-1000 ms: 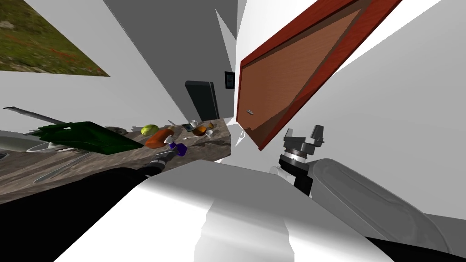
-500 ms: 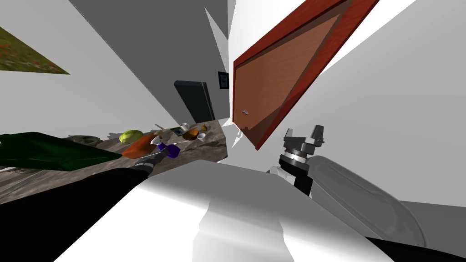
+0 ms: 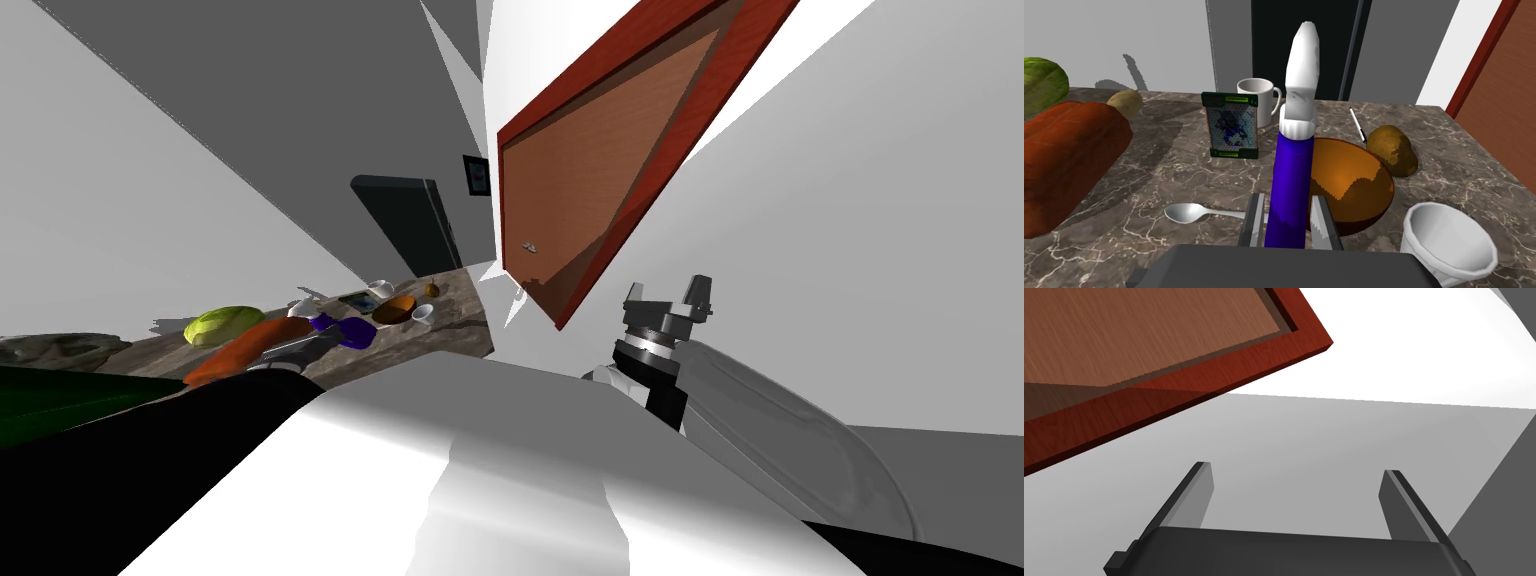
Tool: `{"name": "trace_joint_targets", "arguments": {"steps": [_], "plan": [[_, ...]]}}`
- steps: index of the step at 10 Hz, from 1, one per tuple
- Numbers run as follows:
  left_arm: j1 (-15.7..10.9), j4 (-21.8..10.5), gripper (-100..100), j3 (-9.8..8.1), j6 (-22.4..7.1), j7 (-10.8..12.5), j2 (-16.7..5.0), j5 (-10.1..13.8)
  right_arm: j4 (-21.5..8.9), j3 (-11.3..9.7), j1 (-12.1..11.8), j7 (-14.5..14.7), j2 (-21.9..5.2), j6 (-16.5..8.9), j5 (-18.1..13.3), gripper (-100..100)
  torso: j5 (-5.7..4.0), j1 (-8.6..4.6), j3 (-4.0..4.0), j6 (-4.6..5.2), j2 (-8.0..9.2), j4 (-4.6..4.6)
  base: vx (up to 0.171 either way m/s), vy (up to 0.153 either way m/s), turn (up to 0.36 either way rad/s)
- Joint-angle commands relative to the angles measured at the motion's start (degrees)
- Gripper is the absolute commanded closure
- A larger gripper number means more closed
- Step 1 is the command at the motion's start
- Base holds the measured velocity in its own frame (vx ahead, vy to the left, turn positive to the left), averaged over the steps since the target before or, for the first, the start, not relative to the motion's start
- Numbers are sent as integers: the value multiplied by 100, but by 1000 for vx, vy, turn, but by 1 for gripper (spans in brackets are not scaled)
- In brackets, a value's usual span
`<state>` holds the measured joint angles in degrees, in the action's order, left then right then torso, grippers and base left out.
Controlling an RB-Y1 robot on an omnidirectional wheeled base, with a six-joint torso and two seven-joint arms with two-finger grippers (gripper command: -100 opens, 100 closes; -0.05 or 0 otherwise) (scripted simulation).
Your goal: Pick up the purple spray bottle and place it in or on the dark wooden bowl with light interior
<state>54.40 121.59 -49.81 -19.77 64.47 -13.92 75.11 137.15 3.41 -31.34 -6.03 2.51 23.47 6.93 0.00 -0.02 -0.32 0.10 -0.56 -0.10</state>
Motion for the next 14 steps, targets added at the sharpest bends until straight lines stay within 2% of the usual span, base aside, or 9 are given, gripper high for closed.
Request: {"name": "trace_joint_targets", "arguments": {"steps": [1, 4, 6, 7, 8, 12, 13, 14], "plan": [[-20, -173, 100, -265, 34, 144, -130, 132, 0, 0, 0, 0, 0, 0, 0, 0, 0, 0, 0, 0, 0, 0, 165, -25, -212], [-33, -294, 100, -572, 20, 355, -297, 210, 0, 0, 0, 0, 0, 0, 0, 0, 15, 18, -20, 18, -34, -8, 169, -10, -131], [-49, -397, 100, -837, 10, 538, -471, 273, 0, 0, 0, 0, -1, 0, 0, 0, 17, 33, -22, 23, -36, -9, 151, 15, -163], [-60, -329, 100, -770, -12, 543, -394, 171, 0, 0, 0, 0, 0, 0, 0, 0, 19, 32, -24, 27, -37, -10, 64, 8, -46], [-70, -329, -100, -782, -7, 564, -406, 171, 0, 1, 0, 0, 0, 0, 0, 0, 22, 27, -10, 16, -11, -6, 14, 3, 1], [-72, -327, -100, -779, -7, 562, -407, 171, 0, 0, 1, 0, 0, 0, 0, 0, 21, 23, 15, 14, 30, 5, 2, 0, 0], [-72, -327, 0, -779, -7, 562, -407, 171, 0, 0, 1, 0, 0, 0, 0, 0, 21, 23, 16, 14, 31, 5, 0, 0, 0], [88, -178, -100, -922, -67, 679, -429, 275, 0, 0, 1, 0, 0, 0, 0, 0, 21, 23, 16, 14, 31, 5, 20, 7, 54]]}}
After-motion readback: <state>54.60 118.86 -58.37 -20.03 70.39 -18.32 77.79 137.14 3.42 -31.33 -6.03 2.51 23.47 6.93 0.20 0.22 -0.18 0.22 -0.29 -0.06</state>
